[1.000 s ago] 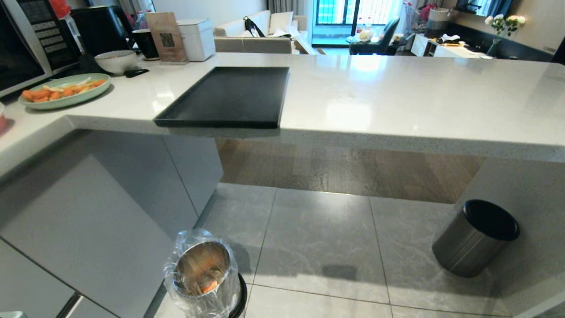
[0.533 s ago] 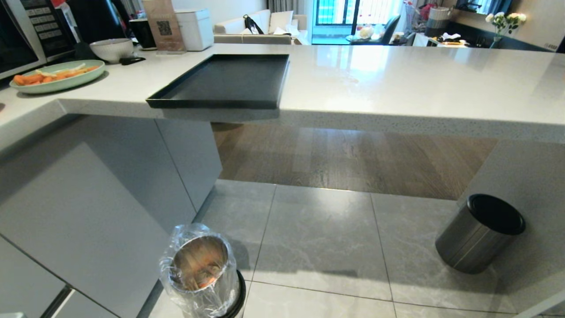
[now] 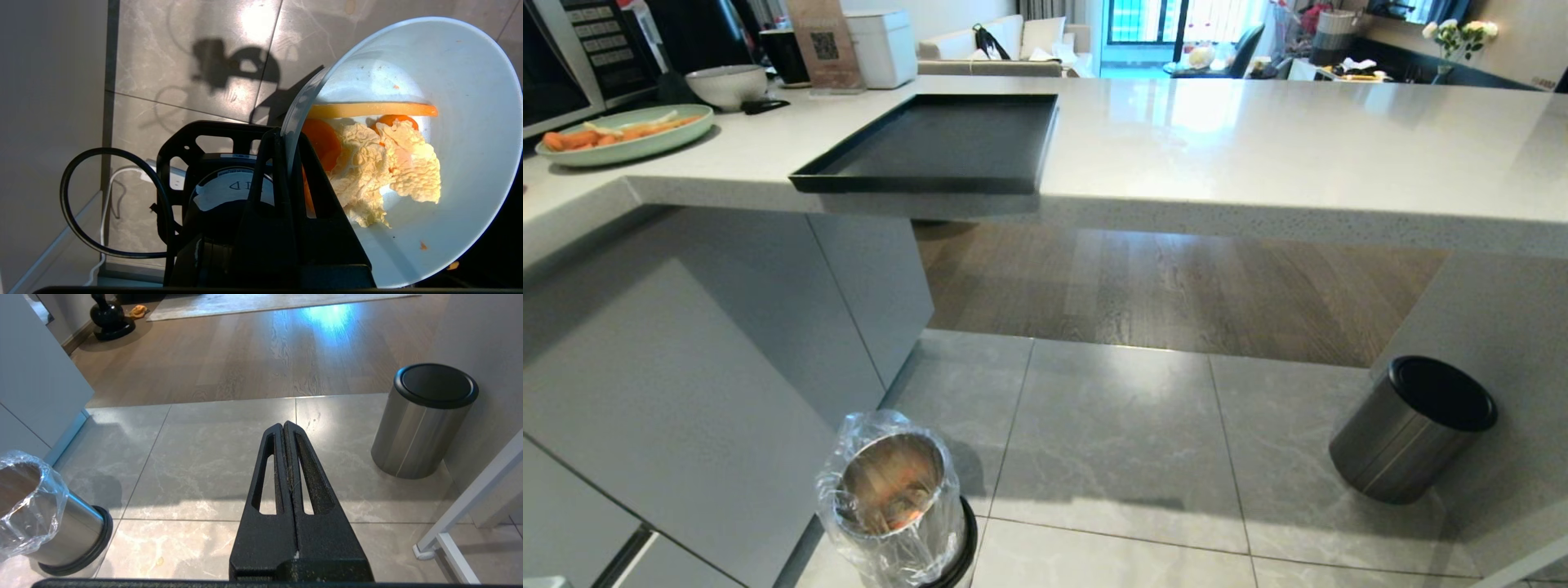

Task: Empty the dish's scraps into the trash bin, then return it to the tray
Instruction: Move the bowl over the trash can

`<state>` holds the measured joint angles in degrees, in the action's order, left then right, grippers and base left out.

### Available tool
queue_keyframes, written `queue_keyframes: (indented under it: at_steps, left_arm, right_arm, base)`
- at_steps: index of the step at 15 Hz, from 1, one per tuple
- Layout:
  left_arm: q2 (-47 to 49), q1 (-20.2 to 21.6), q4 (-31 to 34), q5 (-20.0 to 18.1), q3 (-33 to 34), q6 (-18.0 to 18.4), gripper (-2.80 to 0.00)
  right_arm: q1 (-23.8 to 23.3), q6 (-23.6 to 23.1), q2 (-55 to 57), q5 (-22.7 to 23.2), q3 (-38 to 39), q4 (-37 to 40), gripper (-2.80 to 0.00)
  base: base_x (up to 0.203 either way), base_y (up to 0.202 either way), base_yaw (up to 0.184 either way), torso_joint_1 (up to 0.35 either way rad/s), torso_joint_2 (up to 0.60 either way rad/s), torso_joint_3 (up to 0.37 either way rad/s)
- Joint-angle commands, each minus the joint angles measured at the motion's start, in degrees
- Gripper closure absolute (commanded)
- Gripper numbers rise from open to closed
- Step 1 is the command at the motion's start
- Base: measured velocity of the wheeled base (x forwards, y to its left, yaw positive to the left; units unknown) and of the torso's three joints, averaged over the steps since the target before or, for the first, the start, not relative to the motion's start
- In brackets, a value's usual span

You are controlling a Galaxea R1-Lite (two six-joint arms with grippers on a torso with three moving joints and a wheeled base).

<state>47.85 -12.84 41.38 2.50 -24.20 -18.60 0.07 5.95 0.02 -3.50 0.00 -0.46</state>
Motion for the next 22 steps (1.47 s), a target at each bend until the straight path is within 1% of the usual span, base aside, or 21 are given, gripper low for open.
queue_keyframes:
  at_steps: [1, 22]
  left_arm:
    - [0.05, -0.08, 0.28, 0.05, 0.03, -0.12, 0.0]
    - [0.05, -0.08, 0.19, -0.04, 0.56, -0.12, 0.0]
  right_arm:
    - [0.01, 0.03, -0.02, -0.02, 0.0, 0.02, 0.0]
    - [0.01, 0.03, -0.02, -0.08, 0.0, 0.02, 0.0]
  base:
    - [0.0, 0.0, 0.0, 0.012, 0.07, 0.066]
    - [0.0, 0.0, 0.0, 0.001, 0.0, 0.004]
